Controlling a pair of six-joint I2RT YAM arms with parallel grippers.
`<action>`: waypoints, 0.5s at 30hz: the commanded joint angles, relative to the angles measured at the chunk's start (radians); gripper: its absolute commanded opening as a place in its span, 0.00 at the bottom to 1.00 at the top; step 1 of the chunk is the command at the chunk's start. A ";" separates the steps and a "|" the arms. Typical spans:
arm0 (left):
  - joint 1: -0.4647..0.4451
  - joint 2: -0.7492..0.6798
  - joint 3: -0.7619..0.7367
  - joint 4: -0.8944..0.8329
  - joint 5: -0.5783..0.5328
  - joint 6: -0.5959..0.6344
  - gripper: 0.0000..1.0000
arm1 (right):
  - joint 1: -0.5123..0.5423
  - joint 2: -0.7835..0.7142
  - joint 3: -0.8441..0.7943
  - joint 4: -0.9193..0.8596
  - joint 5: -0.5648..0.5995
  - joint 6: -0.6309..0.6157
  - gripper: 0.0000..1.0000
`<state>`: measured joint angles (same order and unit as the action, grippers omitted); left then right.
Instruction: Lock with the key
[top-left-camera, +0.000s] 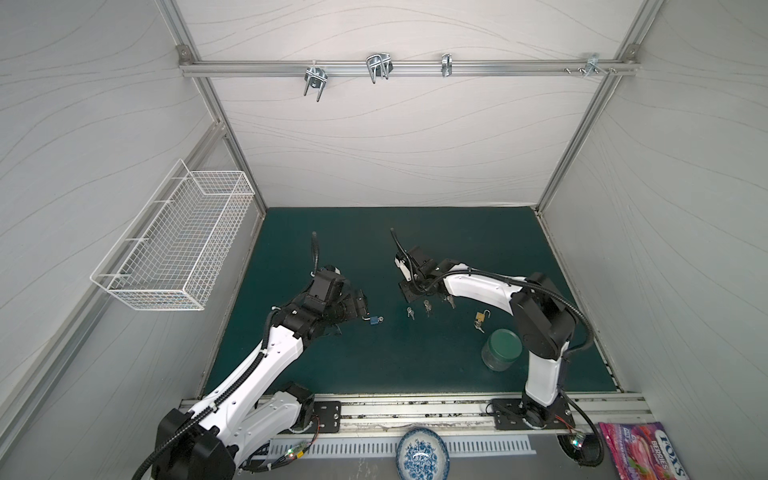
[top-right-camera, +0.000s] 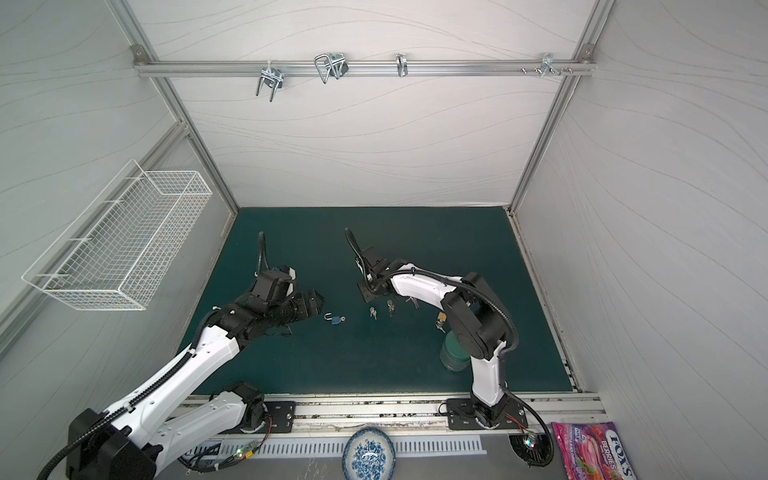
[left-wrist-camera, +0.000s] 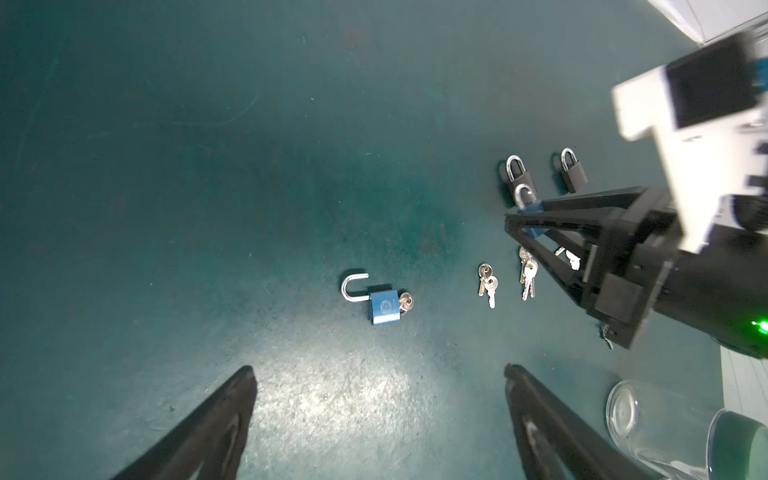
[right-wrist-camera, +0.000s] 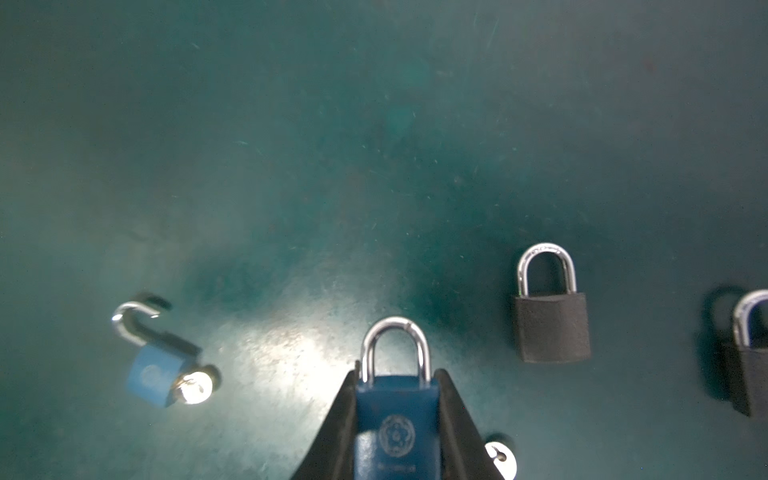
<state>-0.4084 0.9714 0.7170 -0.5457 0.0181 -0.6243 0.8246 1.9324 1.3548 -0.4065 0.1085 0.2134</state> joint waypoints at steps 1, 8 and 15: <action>0.017 0.012 0.011 0.047 -0.006 -0.002 0.93 | -0.007 0.050 0.063 -0.091 0.027 0.012 0.00; 0.019 0.047 0.033 0.064 0.013 0.002 0.92 | -0.006 0.119 0.142 -0.142 0.039 -0.001 0.00; 0.019 0.046 0.017 0.075 0.030 -0.011 0.91 | -0.006 0.175 0.200 -0.189 0.046 -0.005 0.04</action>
<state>-0.3943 1.0180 0.7174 -0.5026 0.0414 -0.6250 0.8230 2.0830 1.5291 -0.5346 0.1413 0.2123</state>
